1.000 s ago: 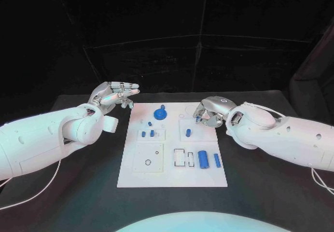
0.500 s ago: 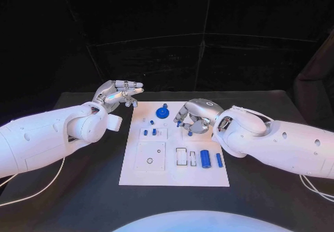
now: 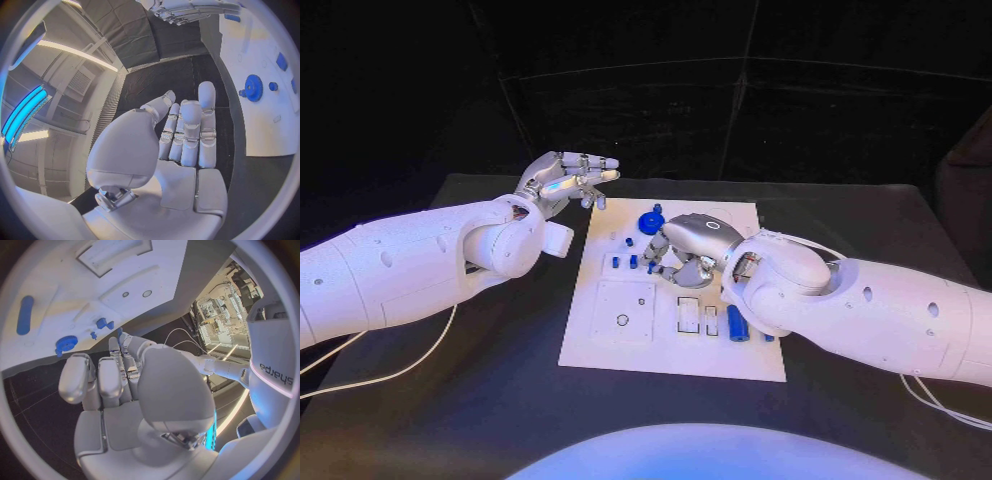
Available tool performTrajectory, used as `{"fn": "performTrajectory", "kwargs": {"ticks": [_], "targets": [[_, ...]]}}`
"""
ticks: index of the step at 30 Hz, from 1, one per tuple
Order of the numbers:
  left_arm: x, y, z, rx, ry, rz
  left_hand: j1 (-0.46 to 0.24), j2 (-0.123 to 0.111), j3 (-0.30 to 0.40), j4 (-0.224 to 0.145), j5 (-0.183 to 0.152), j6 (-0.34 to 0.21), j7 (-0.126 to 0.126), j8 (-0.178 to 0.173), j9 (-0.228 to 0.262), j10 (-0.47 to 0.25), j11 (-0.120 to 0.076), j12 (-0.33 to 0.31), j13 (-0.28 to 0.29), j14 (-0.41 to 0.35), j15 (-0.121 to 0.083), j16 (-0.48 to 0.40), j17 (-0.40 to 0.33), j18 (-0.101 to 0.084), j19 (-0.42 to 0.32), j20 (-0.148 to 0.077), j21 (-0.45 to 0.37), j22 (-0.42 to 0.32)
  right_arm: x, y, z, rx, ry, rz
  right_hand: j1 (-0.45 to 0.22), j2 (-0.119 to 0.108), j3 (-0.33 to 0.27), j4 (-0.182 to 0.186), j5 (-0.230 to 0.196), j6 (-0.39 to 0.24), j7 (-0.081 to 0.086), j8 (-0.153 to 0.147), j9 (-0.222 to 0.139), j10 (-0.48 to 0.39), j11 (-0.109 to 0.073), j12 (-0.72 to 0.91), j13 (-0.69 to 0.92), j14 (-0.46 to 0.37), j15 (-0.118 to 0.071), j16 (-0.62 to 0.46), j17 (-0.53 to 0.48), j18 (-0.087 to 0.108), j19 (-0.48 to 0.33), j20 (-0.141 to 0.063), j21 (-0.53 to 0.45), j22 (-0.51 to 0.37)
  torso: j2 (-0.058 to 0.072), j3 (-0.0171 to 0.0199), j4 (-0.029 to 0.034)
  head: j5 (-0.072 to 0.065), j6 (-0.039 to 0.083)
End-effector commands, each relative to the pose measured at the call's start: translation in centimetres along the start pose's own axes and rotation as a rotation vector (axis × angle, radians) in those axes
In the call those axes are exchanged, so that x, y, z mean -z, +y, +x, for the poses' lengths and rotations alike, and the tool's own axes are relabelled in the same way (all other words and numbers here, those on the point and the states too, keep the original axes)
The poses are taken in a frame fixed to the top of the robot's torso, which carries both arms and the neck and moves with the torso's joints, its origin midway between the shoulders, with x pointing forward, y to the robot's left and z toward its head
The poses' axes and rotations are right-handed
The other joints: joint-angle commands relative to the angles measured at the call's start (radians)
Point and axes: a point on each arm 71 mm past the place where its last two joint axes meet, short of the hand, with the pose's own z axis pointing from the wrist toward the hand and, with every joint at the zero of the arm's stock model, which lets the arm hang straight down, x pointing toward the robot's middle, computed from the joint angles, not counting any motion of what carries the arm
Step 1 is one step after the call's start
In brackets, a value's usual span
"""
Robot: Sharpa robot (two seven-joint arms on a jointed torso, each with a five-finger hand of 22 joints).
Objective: Assemble the parts on the task board
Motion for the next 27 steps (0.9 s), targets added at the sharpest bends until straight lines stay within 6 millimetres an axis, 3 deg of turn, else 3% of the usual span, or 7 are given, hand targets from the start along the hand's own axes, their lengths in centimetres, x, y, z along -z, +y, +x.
{"fn": "performTrajectory", "kwargs": {"ticks": [1,7,10,22,27], "targets": [[-0.1,-0.3,0.4,0.016,0.025,0.026,-0.019,-0.006,-0.013,0.003,0.003,-0.003,0.003,0.003,-0.001,-0.012,0.001,0.006,-0.001,-0.006,0.001,-0.004,-0.002,0.013,0.000,0.001,-0.008,-0.002,-0.2,0.4,1.2,0.024,0.049,-0.024,-0.008,0.000,0.005,0.000,0.006,-0.003,0.004,-0.004,0.000,-0.004,0.004,-0.005,0.000,0.023,0.000,0.003,0.000,0.003,0.000,0.000,0.003,0.000,-0.001,0.0013,-0.0009,0.012,-0.005],[-0.2,-0.3,0.8,0.022,0.039,0.030,-0.026,-0.007,-0.019,0.006,0.003,-0.006,0.004,0.002,-0.002,-0.016,0.002,0.009,-0.001,-0.006,0.002,-0.003,-0.003,0.013,0.000,0.002,-0.010,-0.004,-0.9,0.6,2.7,0.041,0.070,-0.027,-0.009,-0.001,0.006,-0.002,0.007,-0.004,0.005,-0.004,0.000,-0.005,0.004,-0.005,0.000,0.023,0.000,0.004,0.001,0.003,0.000,0.000,0.003,0.000,-0.002,0.0011,-0.0020,0.025,-0.011],[-0.2,-0.3,0.9,0.024,0.043,0.029,-0.026,-0.007,-0.019,0.006,0.003,-0.006,0.004,0.002,-0.002,-0.016,0.002,0.009,-0.001,-0.006,0.002,-0.003,-0.003,0.013,0.000,0.002,-0.010,-0.004,-1.1,0.7,3.1,0.051,0.076,-0.026,-0.009,-0.001,0.006,-0.002,0.007,-0.004,0.005,-0.004,0.000,-0.005,0.004,-0.005,0.000,0.023,0.000,0.004,0.001,0.003,0.000,0.000,0.003,0.000,-0.001,0.0009,0.0009,0.027,-0.015],[-0.4,-0.2,1.1,0.027,0.052,0.031,-0.040,-0.006,-0.032,0.013,0.003,-0.010,0.004,0.001,-0.002,-0.019,0.002,0.016,0.000,-0.008,0.003,-0.003,-0.007,0.013,0.001,0.003,-0.015,-0.007,-1.5,0.7,4.4,0.060,0.102,-0.020,-0.011,-0.001,0.012,-0.008,0.009,-0.007,0.006,-0.004,0.000,-0.008,0.005,-0.005,0.000,0.023,0.001,0.004,0.000,0.003,0.000,0.001,0.003,0.000,-0.001,0.0005,-0.0018,0.033,-0.019],[-0.4,-0.2,1.1,0.027,0.052,0.029,-0.041,-0.005,-0.033,0.014,0.003,-0.010,0.004,0.001,-0.002,-0.020,0.002,0.017,0.000,-0.008,0.003,-0.003,-0.007,0.013,0.001,0.004,-0.015,-0.008,-1.5,0.7,4.7,0.061,0.112,-0.023,-0.011,-0.001,0.012,-0.008,0.009,-0.007,0.006,-0.004,0.000,-0.008,0.005,-0.005,0.000,0.023,0.001,0.004,0.000,0.003,0.000,0.001,0.003,0.000,-0.001,0.0016,-0.0024,0.044,-0.021]]}}
